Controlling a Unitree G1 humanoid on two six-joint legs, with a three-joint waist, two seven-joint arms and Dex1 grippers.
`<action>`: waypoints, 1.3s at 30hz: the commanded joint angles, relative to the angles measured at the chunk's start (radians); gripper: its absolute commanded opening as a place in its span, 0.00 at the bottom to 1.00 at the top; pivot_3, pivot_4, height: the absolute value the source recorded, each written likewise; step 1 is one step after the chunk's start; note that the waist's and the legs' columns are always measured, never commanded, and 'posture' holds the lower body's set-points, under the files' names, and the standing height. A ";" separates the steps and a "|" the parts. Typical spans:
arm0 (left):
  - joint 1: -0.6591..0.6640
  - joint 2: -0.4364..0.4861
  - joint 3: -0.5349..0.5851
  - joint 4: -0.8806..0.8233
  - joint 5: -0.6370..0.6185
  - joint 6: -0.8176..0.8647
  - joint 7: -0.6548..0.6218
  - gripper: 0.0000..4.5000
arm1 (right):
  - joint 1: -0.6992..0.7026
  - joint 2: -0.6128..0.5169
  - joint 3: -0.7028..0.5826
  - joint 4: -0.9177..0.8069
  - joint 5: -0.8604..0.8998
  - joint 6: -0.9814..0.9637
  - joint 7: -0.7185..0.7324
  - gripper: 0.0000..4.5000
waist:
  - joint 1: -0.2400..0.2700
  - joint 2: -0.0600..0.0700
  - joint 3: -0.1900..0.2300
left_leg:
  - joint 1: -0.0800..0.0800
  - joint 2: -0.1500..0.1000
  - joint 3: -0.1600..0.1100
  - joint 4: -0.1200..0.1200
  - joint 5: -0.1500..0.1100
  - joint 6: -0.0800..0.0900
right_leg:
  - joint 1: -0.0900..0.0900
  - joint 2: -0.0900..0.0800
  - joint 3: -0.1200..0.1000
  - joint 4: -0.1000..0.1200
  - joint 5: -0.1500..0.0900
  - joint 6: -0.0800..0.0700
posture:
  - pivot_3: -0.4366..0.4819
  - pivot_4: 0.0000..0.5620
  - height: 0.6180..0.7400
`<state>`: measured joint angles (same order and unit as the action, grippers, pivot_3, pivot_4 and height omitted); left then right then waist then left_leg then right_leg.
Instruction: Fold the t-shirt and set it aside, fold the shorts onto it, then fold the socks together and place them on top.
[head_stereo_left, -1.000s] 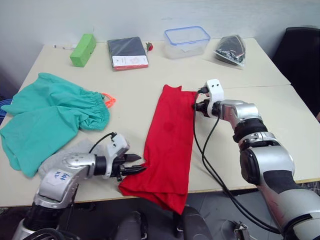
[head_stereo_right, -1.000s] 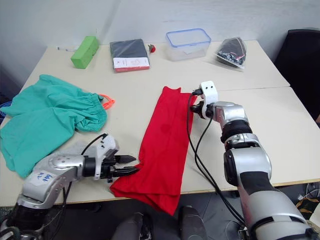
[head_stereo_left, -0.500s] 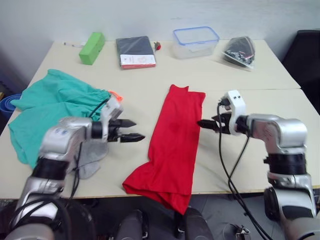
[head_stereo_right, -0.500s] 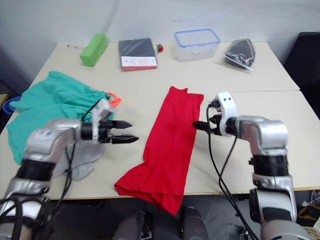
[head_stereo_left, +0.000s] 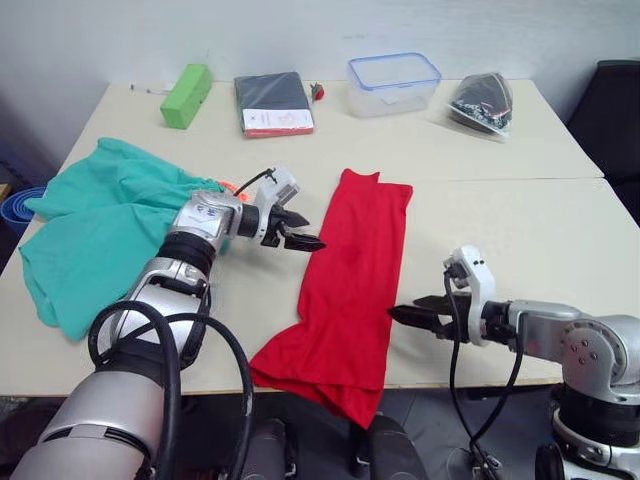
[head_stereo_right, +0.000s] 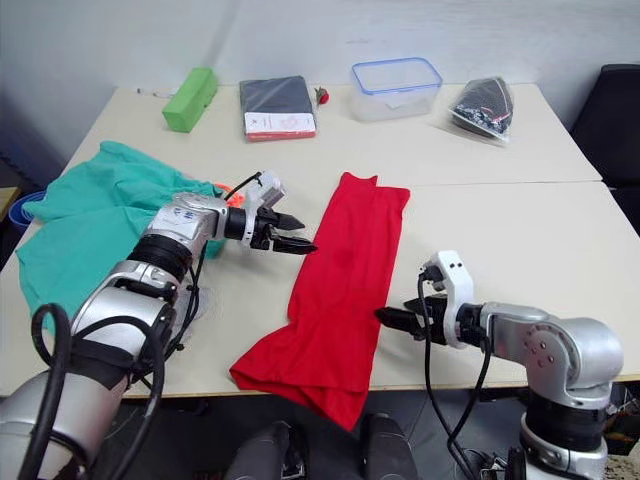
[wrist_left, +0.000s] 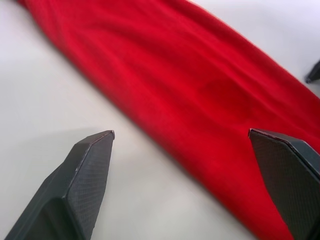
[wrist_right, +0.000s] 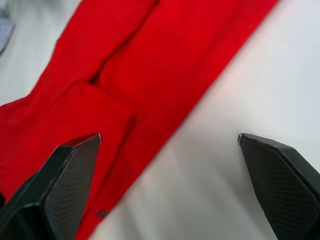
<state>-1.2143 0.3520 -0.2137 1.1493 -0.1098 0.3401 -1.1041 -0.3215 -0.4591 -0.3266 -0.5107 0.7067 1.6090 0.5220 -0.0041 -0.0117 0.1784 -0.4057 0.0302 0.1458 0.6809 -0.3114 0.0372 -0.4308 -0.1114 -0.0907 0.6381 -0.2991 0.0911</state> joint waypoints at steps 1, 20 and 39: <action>-0.044 -0.022 0.027 0.067 0.036 -0.038 0.022 1.00 | 0.050 0.007 -0.002 -0.041 0.072 0.005 -0.044 1.00 | 0.001 0.000 0.000 | 0.000 0.000 0.000 0.000 0.000 0.000 | 0.000 0.000 0.000 0.000 0.000 0.000 | 0.48 0.27 1.00; -0.038 -0.078 0.078 0.113 0.121 -0.048 0.016 0.00 | 0.064 0.043 0.106 0.043 0.069 -0.030 -0.092 0.34 | -0.003 -0.003 -0.002 | 0.000 0.000 -0.001 0.001 0.000 0.001 | 0.001 0.000 -0.001 0.000 0.000 0.000 | 0.48 0.27 1.00; -0.015 -0.046 0.115 0.098 0.136 -0.050 0.010 0.00 | 0.011 0.026 0.142 0.143 0.055 -0.063 -0.063 0.01 | -0.024 -0.005 -0.003 | 0.001 0.001 -0.001 0.001 0.000 0.000 | 0.001 -0.001 -0.001 0.005 0.000 0.000 | 0.48 0.27 1.00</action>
<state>-1.2365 0.2899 -0.1151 1.2674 0.0304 0.2962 -1.0862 -0.3202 -0.4201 -0.2177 -0.3918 0.7572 1.5274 0.4505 -0.0284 -0.0163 0.1758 -0.4046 0.0310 0.1446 0.6816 -0.3114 0.0372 -0.4296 -0.1122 -0.0918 0.6433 -0.2991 0.0911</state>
